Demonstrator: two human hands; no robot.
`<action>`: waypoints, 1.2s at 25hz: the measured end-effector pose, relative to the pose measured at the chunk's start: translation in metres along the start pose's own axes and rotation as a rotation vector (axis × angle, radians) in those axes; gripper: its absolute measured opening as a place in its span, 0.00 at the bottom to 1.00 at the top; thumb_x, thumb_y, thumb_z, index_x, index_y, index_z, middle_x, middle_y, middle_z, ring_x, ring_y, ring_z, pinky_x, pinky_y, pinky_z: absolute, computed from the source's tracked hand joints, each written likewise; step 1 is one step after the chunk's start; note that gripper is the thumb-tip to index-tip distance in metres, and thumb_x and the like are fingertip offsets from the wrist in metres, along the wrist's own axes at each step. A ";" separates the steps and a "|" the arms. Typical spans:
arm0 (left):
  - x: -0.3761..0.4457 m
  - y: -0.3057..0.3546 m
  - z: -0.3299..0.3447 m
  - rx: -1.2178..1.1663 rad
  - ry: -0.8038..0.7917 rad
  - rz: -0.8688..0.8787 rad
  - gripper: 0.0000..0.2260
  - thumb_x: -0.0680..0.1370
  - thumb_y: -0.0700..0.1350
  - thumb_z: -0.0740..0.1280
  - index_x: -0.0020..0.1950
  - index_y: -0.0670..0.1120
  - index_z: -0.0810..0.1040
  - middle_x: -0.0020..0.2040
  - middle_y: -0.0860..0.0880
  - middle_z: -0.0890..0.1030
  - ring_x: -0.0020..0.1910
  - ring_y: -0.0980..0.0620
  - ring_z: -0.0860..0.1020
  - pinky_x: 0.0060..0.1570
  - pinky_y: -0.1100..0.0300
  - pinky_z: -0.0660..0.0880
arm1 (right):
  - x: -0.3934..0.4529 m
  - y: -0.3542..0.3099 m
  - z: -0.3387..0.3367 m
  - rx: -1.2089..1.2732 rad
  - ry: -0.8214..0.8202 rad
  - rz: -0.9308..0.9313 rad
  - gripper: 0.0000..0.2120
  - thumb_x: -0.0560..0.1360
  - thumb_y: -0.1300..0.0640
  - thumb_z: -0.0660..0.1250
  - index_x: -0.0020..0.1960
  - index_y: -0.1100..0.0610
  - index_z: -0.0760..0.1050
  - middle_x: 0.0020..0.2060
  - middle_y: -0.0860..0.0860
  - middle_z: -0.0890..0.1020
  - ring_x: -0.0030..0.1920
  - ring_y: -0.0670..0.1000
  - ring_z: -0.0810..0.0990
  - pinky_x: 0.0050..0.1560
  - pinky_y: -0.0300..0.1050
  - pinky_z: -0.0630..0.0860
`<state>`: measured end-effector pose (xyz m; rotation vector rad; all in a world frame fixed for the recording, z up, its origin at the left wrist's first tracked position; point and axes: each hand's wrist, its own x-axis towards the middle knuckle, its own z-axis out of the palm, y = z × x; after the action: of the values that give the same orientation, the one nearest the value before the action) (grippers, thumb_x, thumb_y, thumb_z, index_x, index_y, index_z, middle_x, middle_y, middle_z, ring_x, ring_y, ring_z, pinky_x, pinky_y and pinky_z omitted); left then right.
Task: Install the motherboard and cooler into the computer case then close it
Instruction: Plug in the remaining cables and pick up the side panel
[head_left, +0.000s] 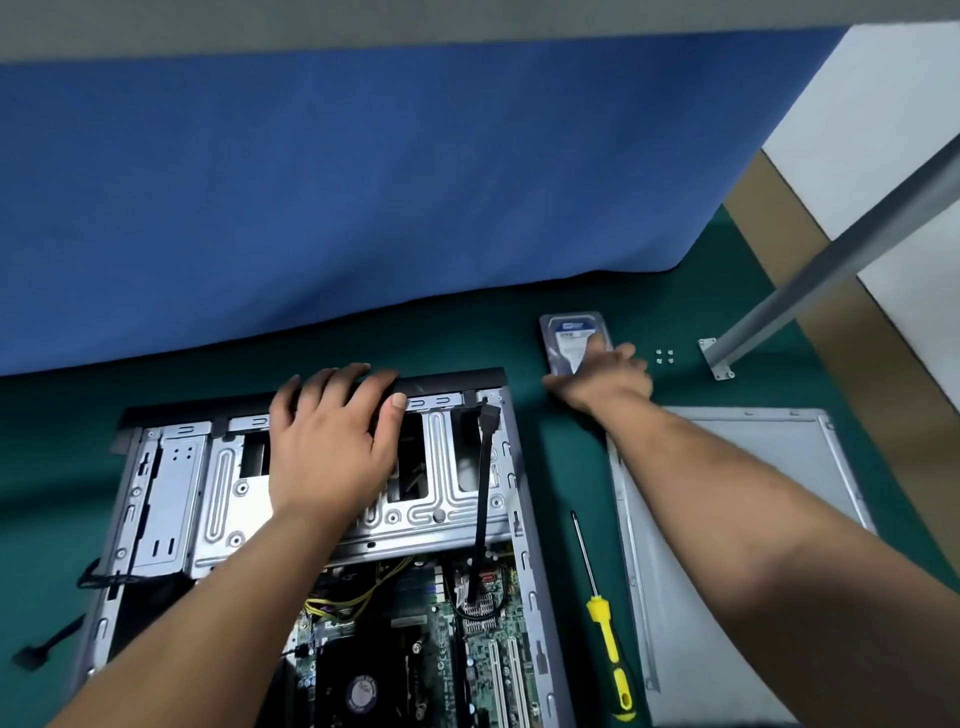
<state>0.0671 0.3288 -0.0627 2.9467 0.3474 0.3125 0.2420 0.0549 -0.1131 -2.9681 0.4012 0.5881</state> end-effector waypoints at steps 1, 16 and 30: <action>0.000 -0.001 -0.001 -0.006 -0.007 0.002 0.19 0.84 0.62 0.50 0.68 0.61 0.75 0.67 0.56 0.78 0.69 0.49 0.71 0.75 0.45 0.57 | -0.009 0.001 -0.004 0.040 -0.044 -0.004 0.47 0.60 0.26 0.64 0.73 0.48 0.61 0.63 0.60 0.71 0.63 0.64 0.74 0.57 0.53 0.73; -0.040 0.060 -0.116 -1.439 -0.506 -0.430 0.08 0.83 0.53 0.67 0.60 0.56 0.81 0.62 0.53 0.84 0.61 0.54 0.80 0.61 0.58 0.74 | -0.265 0.054 -0.120 1.887 -0.826 -0.199 0.33 0.75 0.40 0.57 0.71 0.61 0.75 0.68 0.70 0.75 0.64 0.67 0.76 0.54 0.56 0.79; -0.077 0.055 -0.151 -1.685 -0.556 -0.612 0.08 0.78 0.42 0.69 0.55 0.41 0.79 0.49 0.37 0.85 0.43 0.44 0.84 0.43 0.48 0.84 | -0.329 0.036 -0.094 1.465 -0.372 -0.112 0.17 0.86 0.52 0.58 0.72 0.57 0.71 0.62 0.59 0.82 0.55 0.57 0.85 0.43 0.48 0.84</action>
<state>-0.0282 0.2771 0.0788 1.1073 0.4975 -0.2353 -0.0266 0.0855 0.0993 -1.4431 0.3692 0.4753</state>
